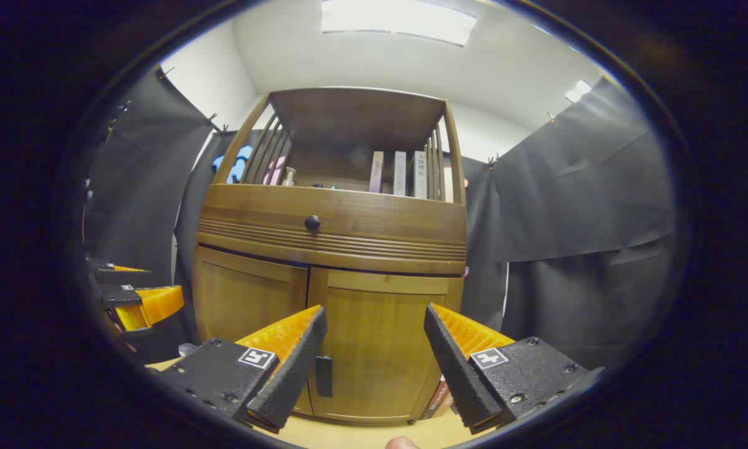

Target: Open the right door of the double-door shoe cabinet with the right hand, and open the left door with the left hand.

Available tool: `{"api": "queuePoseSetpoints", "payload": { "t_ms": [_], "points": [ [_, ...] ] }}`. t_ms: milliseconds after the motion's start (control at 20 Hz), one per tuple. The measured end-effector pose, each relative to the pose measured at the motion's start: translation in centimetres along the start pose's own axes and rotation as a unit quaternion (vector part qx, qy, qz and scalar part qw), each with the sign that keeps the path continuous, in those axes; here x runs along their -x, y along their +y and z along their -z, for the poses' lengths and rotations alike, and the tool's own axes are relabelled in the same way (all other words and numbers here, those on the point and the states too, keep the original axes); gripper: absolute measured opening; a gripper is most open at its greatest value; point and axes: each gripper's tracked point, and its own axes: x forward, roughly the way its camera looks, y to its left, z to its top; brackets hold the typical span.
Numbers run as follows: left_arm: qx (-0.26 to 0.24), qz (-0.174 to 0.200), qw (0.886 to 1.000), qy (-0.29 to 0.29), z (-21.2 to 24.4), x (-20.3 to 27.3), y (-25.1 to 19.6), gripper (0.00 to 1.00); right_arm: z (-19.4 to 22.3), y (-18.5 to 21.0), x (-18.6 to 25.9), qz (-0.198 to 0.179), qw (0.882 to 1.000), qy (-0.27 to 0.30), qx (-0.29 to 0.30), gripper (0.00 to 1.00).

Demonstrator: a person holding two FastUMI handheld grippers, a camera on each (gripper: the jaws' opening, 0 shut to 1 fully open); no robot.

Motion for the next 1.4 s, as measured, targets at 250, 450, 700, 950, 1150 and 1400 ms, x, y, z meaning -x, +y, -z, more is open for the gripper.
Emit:
{"api": "queuePoseSetpoints", "payload": {
  "t_ms": [250, 450, 700, 950, 1150, 1400],
  "points": [
    [-0.003, -0.018, 1.000, -0.014, -0.7, -0.3, 0.0, 0.95, 0.1, 0.4, 0.1, -0.020, 1.000, -0.001, -0.008, 0.99],
    [-0.012, -0.019, 1.000, -0.013, -1.0, 0.0, -1.1, 0.95, 0.4, 0.7, -0.7, -0.035, 0.999, 0.002, -0.010, 0.99],
    [-0.020, -0.029, 0.999, -0.011, -1.1, 0.1, -0.8, 0.94, 2.3, 1.3, -1.4, -0.048, 0.998, 0.025, -0.023, 0.99],
    [-0.027, -0.048, 0.998, -0.007, -0.8, 0.5, -0.1, 0.95, 5.9, 2.4, -3.4, -0.058, 0.995, 0.069, -0.045, 0.94],
    [-0.029, -0.061, 0.998, -0.001, -0.4, 0.7, 0.3, 0.95, 9.9, 4.5, -4.6, -0.084, 0.991, 0.097, -0.047, 0.92],
    [-0.037, -0.071, 0.997, 0.005, 0.1, 0.7, 0.7, 1.00, 14.6, 6.1, -6.6, -0.091, 0.985, 0.140, -0.033, 0.90]
  ]
}}
